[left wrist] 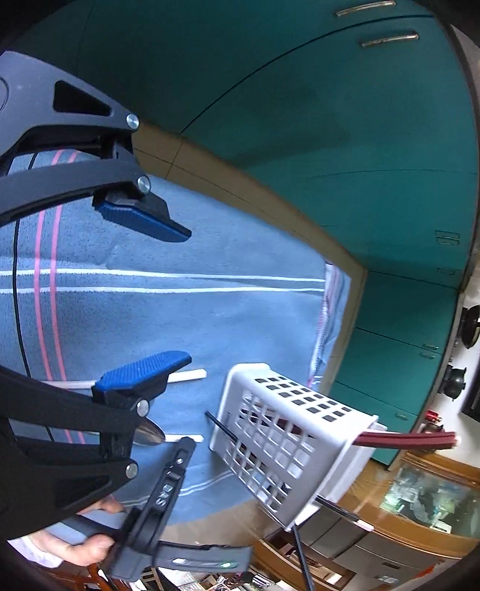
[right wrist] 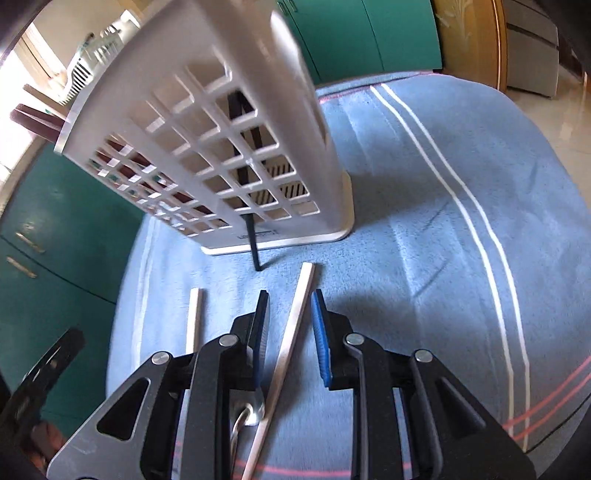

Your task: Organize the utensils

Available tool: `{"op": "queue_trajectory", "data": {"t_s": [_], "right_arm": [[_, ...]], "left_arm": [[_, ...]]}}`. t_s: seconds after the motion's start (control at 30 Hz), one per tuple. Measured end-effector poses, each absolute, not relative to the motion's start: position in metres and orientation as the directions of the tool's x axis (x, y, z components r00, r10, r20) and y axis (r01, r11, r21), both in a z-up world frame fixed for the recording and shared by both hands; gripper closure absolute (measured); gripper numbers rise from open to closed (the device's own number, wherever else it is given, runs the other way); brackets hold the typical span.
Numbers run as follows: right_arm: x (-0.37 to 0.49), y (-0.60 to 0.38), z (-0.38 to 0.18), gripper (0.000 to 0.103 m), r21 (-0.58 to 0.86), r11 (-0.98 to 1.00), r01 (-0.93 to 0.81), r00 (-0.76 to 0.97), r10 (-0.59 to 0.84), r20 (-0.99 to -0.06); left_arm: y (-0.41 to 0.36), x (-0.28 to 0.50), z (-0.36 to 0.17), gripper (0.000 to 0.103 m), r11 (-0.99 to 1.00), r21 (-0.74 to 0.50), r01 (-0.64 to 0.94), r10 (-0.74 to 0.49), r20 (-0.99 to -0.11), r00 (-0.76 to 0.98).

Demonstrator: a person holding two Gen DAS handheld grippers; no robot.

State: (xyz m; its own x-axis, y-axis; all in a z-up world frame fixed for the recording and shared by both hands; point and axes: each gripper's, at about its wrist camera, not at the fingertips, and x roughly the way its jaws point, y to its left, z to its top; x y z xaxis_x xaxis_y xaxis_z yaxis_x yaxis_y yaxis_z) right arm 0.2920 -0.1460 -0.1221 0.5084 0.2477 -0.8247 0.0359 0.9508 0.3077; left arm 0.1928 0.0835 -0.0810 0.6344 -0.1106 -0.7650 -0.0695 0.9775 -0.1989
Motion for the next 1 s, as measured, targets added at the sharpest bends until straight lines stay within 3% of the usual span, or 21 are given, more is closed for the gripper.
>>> {"op": "queue_trajectory", "data": {"t_s": [0.13,0.23,0.43,0.67,0.7,0.83,0.93,1.0], "right_arm": [[0.294,-0.13,-0.126,0.082,0.21,0.977,0.021,0.509,0.17,-0.844],[0.29,-0.126,-0.126,0.092,0.17,0.985,-0.005,0.506,0.149,-0.85],[0.268,-0.14,-0.133,0.091,0.133,0.991,-0.025,0.504,0.127,-0.854],[0.254,-0.162,-0.138,0.091,0.074,0.996,-0.049,0.495,0.088,-0.864],[0.254,-0.163,-0.139,0.091,0.075,0.996,-0.05,0.495,0.09,-0.864],[0.252,-0.162,-0.137,0.091,0.069,0.996,-0.062,0.494,0.09,-0.865],[0.253,-0.178,-0.134,0.091,0.059,0.996,-0.069,0.496,0.086,-0.864],[0.253,-0.178,-0.132,0.091,0.053,0.996,-0.069,0.497,0.081,-0.864]], "left_arm": [[0.071,0.21,-0.092,0.04,0.979,-0.195,-0.054,-0.124,-0.788,0.603],[0.061,0.218,-0.103,0.04,0.981,-0.192,-0.028,-0.141,-0.805,0.576],[0.03,0.242,-0.119,0.04,0.977,-0.206,0.047,-0.2,-0.825,0.528],[-0.006,0.266,-0.135,0.04,0.982,-0.153,0.11,-0.187,-0.853,0.488],[-0.008,0.267,-0.135,0.043,0.984,-0.137,0.113,-0.175,-0.852,0.494],[-0.011,0.267,-0.134,0.078,0.983,-0.127,0.131,-0.176,-0.849,0.497],[-0.005,0.263,-0.134,0.092,0.979,-0.138,0.15,-0.195,-0.848,0.492],[-0.001,0.26,-0.135,0.092,0.977,-0.144,0.16,-0.205,-0.849,0.487]]}}
